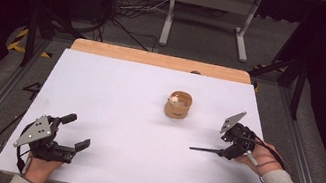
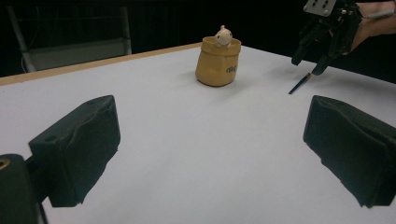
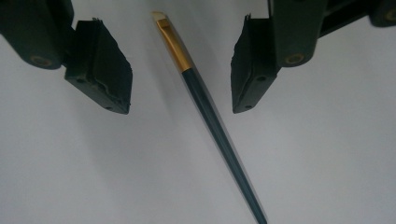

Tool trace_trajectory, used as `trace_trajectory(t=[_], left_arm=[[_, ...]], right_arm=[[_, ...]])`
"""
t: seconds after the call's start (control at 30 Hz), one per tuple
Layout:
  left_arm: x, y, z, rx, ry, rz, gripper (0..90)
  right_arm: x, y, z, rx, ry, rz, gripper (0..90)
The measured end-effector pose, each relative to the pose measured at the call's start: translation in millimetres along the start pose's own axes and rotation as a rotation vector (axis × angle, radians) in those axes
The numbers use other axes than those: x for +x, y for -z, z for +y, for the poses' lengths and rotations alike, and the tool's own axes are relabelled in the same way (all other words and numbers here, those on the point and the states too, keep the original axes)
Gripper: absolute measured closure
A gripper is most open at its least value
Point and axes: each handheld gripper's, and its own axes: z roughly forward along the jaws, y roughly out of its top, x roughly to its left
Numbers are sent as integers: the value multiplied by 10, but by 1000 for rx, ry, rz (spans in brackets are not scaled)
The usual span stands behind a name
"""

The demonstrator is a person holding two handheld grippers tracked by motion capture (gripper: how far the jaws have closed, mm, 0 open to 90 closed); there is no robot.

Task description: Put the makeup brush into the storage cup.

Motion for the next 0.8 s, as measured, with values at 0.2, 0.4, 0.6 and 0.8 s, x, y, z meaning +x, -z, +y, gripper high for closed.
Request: trace_trajectory(t=[0.2, 0.4, 0.6, 0.8], left_arm=[[-6, -7, 0, 8, -7, 1, 46], [-4, -8, -2, 7, -1, 6, 46], [-7, -14, -3, 9, 0, 10, 47], [-4, -14, -12, 8, -1, -5, 79]], right_arm=[[-9, -44, -8, 37, 10, 12, 395], [-14, -78, -4, 80, 20, 23, 408], [-26, -111, -1, 100, 25, 38, 442], [-33, -138, -9, 114, 25, 46, 489]])
